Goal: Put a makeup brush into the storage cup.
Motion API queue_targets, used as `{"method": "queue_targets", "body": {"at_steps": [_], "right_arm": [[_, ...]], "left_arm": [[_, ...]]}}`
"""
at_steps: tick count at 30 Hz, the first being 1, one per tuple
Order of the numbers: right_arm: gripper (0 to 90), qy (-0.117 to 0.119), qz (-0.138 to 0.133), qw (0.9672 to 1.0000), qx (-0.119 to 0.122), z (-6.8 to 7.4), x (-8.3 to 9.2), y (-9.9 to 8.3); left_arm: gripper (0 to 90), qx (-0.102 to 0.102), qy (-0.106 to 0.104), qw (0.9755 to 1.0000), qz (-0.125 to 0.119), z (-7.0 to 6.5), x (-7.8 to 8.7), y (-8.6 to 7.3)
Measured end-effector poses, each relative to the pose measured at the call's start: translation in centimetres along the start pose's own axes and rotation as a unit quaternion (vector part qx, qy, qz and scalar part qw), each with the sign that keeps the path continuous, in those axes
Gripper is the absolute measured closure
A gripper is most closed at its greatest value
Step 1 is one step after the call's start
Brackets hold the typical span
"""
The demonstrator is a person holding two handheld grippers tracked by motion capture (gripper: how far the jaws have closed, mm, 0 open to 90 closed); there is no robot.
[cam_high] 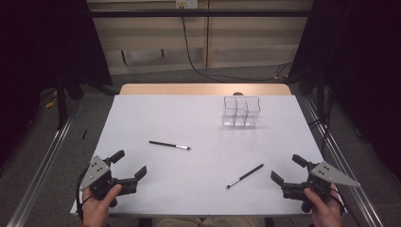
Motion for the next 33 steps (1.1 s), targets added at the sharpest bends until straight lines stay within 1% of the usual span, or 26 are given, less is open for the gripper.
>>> {"method": "queue_targets", "body": {"at_steps": [1,3,4,6,7,8,9,10,11,13,15,16,18,21,22,23,24,26,27,28,29,31,32,33], "right_arm": [[0.0,0.002,-0.001,1.0000,-0.002,0.0,0.0,0.0],[0.0,0.002,-0.001,1.0000,-0.002,-0.1,0.0,0.0],[0.0,0.002,-0.001,1.0000,-0.004,-0.1,0.0,0.0],[0.0,0.004,-0.002,1.0000,-0.006,-0.1,0.0,0.0],[0.0,0.004,-0.002,1.0000,-0.006,-0.1,0.0,0.0],[0.0,0.005,-0.002,1.0000,-0.001,-0.1,0.0,0.0],[0.0,0.006,-0.002,1.0000,-0.003,0.0,0.0,0.0],[0.0,0.007,-0.003,1.0000,-0.003,0.0,0.0,0.0],[0.0,0.007,-0.003,1.0000,-0.003,0.0,0.0,0.0],[0.0,0.008,-0.004,0.9999,-0.005,0.1,-0.1,0.0],[0.0,0.011,-0.002,0.9999,-0.004,0.2,-0.2,0.0],[0.0,0.013,0.000,0.9999,-0.002,0.2,-0.3,0.0],[0.0,0.016,0.000,0.9999,0.000,0.2,-0.3,0.0],[0.0,0.015,-0.001,0.9999,-0.005,0.3,-0.2,0.0],[0.0,0.012,-0.001,0.9999,-0.004,0.2,-0.2,-0.1],[0.0,0.012,-0.002,0.9999,-0.006,0.2,-0.2,-0.1],[0.0,0.011,-0.002,0.9999,-0.010,0.2,-0.2,-0.1],[0.0,0.010,-0.003,0.9999,-0.008,0.2,-0.1,0.0],[0.0,0.011,-0.005,0.9999,-0.006,0.2,-0.1,0.0],[0.0,0.013,-0.003,0.9999,-0.007,0.2,-0.2,0.0],[0.0,0.012,-0.002,0.9999,-0.007,0.3,-0.2,-0.1],[0.0,0.015,-0.002,0.9999,-0.004,0.4,-0.2,-0.1],[0.0,0.016,-0.003,0.9999,-0.004,0.4,-0.2,0.0],[0.0,0.015,-0.003,0.9999,-0.004,0.4,-0.2,0.0]], "left_arm": [[2.6,0.001,0.004,1.0000,0.001,0.0,0.0,0.0],[2.8,0.002,0.006,1.0000,0.002,0.0,-0.1,0.0],[2.8,0.001,0.003,1.0000,0.005,0.0,-0.1,-0.1],[2.7,0.003,-0.006,1.0000,-0.001,-0.2,-0.1,0.1],[2.7,0.003,-0.006,1.0000,-0.001,-0.2,-0.1,0.1],[2.6,0.004,-0.010,0.9999,-0.006,-0.4,0.0,0.1],[2.5,0.006,-0.012,0.9999,-0.006,-0.4,0.0,0.1],[2.5,0.006,-0.012,0.9999,-0.006,-0.4,0.0,0.1],[2.5,-0.002,-0.013,0.9999,0.000,-0.4,0.1,0.0],[2.2,0.001,-0.015,0.9999,-0.002,-0.5,0.1,0.0],[2.2,0.001,-0.014,0.9999,0.003,-0.5,0.2,0.0],[2.2,0.005,-0.017,0.9998,0.002,-0.6,0.2,0.1],[2.2,0.004,-0.018,0.9998,0.005,-0.6,0.2,0.1],[2.2,-0.002,-0.020,0.9998,0.007,-0.5,-0.2,0.3],[2.2,-0.005,-0.018,0.9998,0.007,-0.4,-0.5,0.6],[2.2,-0.007,-0.022,0.9997,0.009,-0.4,-0.7,0.8],[2.2,-0.006,-0.022,0.9997,0.009,-0.3,-0.9,1.0],[2.2,-0.010,-0.021,0.9997,0.010,-0.3,-1.0,1.1],[2.2,-0.015,-0.026,0.9995,0.012,-0.3,-1.4,1.3],[2.2,-0.015,-0.026,0.9995,0.012,-0.3,-1.4,1.3],[2.2,-0.020,-0.028,0.9993,0.014,-0.4,-1.9,1.4],[3.5,-0.026,-0.020,0.9991,0.028,-0.3,-2.4,1.5],[3.5,-0.028,-0.017,0.9990,0.030,-0.3,-2.6,1.5],[3.5,-0.030,-0.020,0.9988,0.032,-0.4,-2.9,1.6]]}}
Point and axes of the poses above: each handheld gripper's, and its own axes: x roughly backward along the jaws, y roughly out of its top, z roughly to its left, the point moved 4 cm from there along -x, roughly forward along the jaws, and after that the axes turned 15 degrees about -z, right-handed, at the moved point
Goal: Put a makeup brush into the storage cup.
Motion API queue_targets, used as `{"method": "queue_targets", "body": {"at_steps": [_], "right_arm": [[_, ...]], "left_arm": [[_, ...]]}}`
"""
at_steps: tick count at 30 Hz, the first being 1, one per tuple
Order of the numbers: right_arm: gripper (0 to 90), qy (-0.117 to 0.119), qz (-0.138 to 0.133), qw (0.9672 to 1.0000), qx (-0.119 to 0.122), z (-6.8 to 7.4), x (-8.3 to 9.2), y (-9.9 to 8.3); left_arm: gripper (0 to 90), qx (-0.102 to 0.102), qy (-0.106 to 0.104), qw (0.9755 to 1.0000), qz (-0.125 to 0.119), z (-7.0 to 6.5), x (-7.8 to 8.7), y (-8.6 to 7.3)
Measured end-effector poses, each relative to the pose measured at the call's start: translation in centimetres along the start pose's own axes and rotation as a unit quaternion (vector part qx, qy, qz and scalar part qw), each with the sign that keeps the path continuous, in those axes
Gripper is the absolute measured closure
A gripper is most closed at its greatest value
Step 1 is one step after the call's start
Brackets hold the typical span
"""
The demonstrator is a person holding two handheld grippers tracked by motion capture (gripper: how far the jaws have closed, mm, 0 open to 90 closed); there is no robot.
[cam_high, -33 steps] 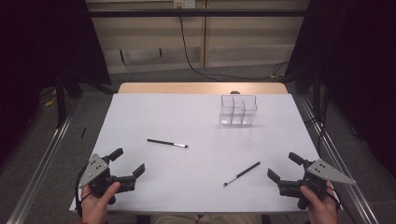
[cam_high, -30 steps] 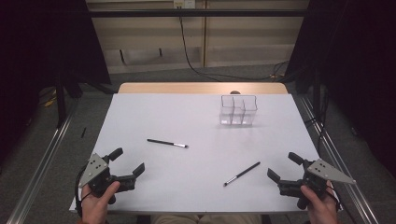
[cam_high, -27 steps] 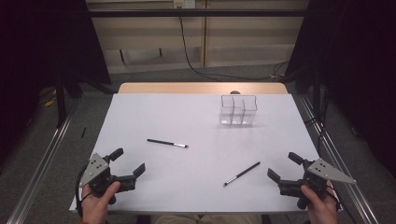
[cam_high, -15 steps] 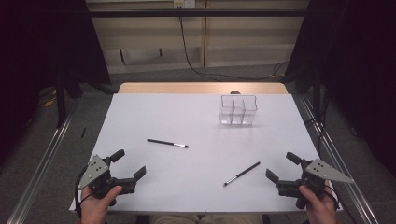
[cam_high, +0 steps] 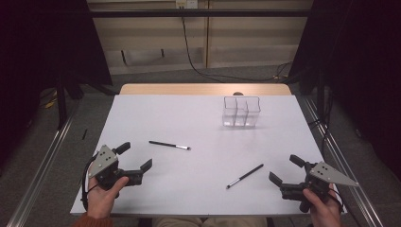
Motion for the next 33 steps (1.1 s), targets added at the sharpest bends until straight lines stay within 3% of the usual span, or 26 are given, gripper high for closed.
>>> {"method": "queue_targets", "body": {"at_steps": [7,16,23,28,33], "right_arm": [[0.0,0.001,0.001,1.0000,0.004,-0.1,0.1,0.0],[0.0,0.007,0.003,1.0000,0.006,0.1,0.0,0.0],[0.0,0.003,0.001,1.0000,-0.001,0.0,0.1,0.0],[0.0,0.007,0.004,1.0000,0.002,0.1,0.0,0.0],[0.0,0.010,0.002,0.9999,0.001,0.1,0.0,0.0]], "left_arm": [[2.6,-0.011,-0.031,0.9995,0.002,-0.6,-1.6,0.6],[2.6,0.001,-0.054,0.9984,0.015,-0.5,-3.9,1.0],[1.9,0.019,-0.053,0.9984,0.006,0.5,-5.2,1.5],[1.6,0.026,-0.054,0.9981,0.013,0.9,-6.3,1.7],[2.7,0.007,-0.066,0.9973,0.029,0.7,-7.8,1.8]]}}
Point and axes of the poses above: each handheld gripper's, and its own axes: x roughly backward along the jaws, y roughly out of its top, z roughly to its left, the point moved 4 cm from there along -x, roughly forward along the jaws, and after that the axes turned 15 degrees about -z, right-handed, at the moved point
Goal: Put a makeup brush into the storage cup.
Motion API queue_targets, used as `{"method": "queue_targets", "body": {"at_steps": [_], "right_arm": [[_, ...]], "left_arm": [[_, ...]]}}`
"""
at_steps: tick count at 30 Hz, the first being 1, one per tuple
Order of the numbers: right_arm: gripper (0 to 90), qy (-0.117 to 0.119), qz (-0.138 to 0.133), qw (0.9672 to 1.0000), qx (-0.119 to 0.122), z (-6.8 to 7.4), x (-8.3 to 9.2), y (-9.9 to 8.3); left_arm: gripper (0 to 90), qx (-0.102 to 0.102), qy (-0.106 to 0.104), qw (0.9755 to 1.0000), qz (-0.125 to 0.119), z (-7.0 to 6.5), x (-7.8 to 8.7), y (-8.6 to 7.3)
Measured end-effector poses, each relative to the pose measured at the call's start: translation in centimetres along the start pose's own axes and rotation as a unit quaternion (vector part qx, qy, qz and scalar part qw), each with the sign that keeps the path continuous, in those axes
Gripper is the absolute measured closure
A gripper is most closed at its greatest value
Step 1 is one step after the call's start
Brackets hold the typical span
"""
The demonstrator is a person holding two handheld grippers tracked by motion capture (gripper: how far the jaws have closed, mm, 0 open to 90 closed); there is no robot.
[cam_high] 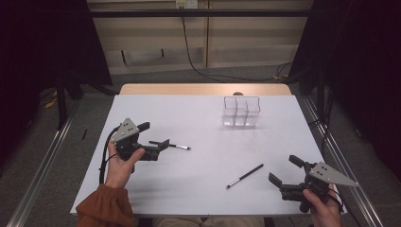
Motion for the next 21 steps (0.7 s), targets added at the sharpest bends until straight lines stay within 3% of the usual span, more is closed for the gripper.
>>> {"method": "queue_targets", "body": {"at_steps": [5,10,11,16,21], "right_arm": [[0.0,0.001,0.000,1.0000,-0.001,0.0,0.0,0.0],[0.0,0.001,-0.001,1.0000,-0.001,0.0,0.0,0.0],[0.0,0.003,0.000,1.0000,0.001,0.0,-0.1,0.0],[0.0,0.003,0.001,1.0000,0.002,0.0,0.0,0.0],[0.0,0.001,0.002,1.0000,0.004,-0.1,0.1,-0.1]], "left_arm": [[2.6,-0.020,-0.014,0.9996,0.014,-0.1,-1.5,0.4],[2.8,-0.024,-0.014,0.9995,0.016,0.4,-2.5,0.7],[2.8,-0.013,-0.012,0.9997,0.014,0.7,-3.1,1.0],[3.0,-0.022,-0.020,0.9993,0.023,0.5,-4.0,1.7],[3.0,-0.033,-0.040,0.9979,0.038,0.1,-4.9,2.9]]}}
Point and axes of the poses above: each handheld gripper's, and its own axes: x roughly backward along the jaws, y roughly out of its top, z roughly to its left, the point moved 4 cm from there along -x, roughly forward along the jaws, and after that the axes turned 15 degrees about -z, right-handed, at the moved point
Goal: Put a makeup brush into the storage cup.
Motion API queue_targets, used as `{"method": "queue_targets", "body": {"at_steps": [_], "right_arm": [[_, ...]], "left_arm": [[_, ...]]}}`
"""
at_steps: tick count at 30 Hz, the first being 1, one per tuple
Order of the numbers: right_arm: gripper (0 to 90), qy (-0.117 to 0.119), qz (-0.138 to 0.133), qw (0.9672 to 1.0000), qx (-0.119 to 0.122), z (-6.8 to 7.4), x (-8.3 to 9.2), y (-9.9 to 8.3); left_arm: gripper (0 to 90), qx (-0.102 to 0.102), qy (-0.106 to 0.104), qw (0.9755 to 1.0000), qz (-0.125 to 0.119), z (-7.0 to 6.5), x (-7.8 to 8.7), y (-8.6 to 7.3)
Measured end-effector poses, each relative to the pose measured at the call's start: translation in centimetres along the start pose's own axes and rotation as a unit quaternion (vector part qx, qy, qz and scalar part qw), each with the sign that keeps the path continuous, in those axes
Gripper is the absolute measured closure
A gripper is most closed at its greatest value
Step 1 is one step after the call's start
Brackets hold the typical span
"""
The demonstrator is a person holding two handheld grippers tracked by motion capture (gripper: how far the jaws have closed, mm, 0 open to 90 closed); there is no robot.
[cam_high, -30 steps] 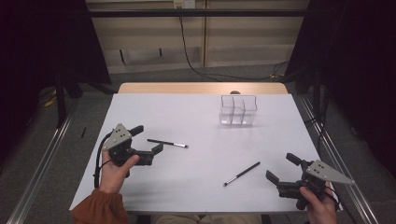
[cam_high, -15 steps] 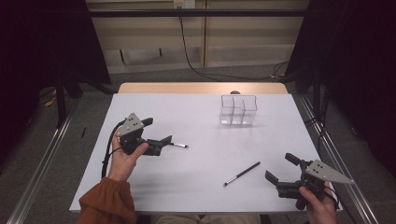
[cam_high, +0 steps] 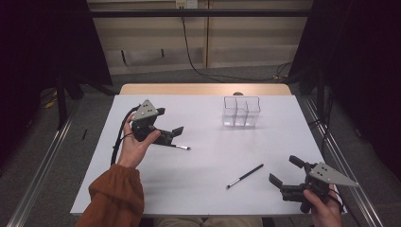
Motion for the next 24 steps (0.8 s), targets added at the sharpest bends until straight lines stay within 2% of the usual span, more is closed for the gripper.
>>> {"method": "queue_targets", "body": {"at_steps": [4,5,6,8,11,12,13,14,17,22,24], "right_arm": [[0.0,0.003,0.001,1.0000,0.004,0.1,0.1,0.0],[0.0,0.003,0.001,1.0000,0.005,0.1,0.1,0.0],[0.0,0.003,0.002,1.0000,0.005,0.1,0.1,0.0],[0.0,0.002,0.003,1.0000,0.002,0.1,0.2,0.0],[0.0,0.003,0.003,1.0000,0.004,0.1,0.2,0.0],[0.0,0.003,0.002,1.0000,0.002,0.2,0.2,0.0],[0.0,0.006,0.002,1.0000,0.003,0.2,0.2,0.0],[0.0,0.007,0.003,1.0000,0.003,0.3,0.2,0.0],[0.0,0.012,0.002,0.9999,0.003,0.4,0.2,0.0],[0.0,0.012,0.005,0.9999,0.002,0.4,0.2,-0.1],[0.0,0.012,0.005,0.9999,0.000,0.4,0.2,-0.1]], "left_arm": [[3.1,-0.010,-0.009,0.9994,0.030,0.5,-0.7,0.0],[3.8,-0.017,-0.019,0.9983,0.052,0.7,-0.9,-0.1],[4.0,-0.022,-0.022,0.9976,0.061,0.8,-0.9,-0.2],[3.8,-0.018,-0.024,0.9971,0.070,1.0,-1.0,-0.3],[4.0,-0.017,-0.030,0.9948,0.095,1.2,-1.3,-0.7],[4.1,-0.020,-0.033,0.9936,0.106,1.2,-1.3,-0.9],[5.8,-0.014,-0.042,0.9923,0.115,1.1,-1.5,-1.1],[7.3,-0.016,-0.056,0.9893,0.134,1.2,-1.5,-1.2],[5.9,-0.022,-0.056,0.9840,0.168,1.3,-1.8,-1.7],[6.1,-0.025,-0.072,0.9743,0.212,1.6,-2.0,-2.4],[6.0,-0.018,-0.074,0.9736,0.215,1.6,-2.1,-2.6]]}}
Point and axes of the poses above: each handheld gripper's, and its own axes: x roughly backward along the jaws, y roughly out of its top, z roughly to its left, the point moved 4 cm from there along -x, roughly forward along the jaws, and after that the axes turned 15 degrees about -z, right-handed, at the moved point
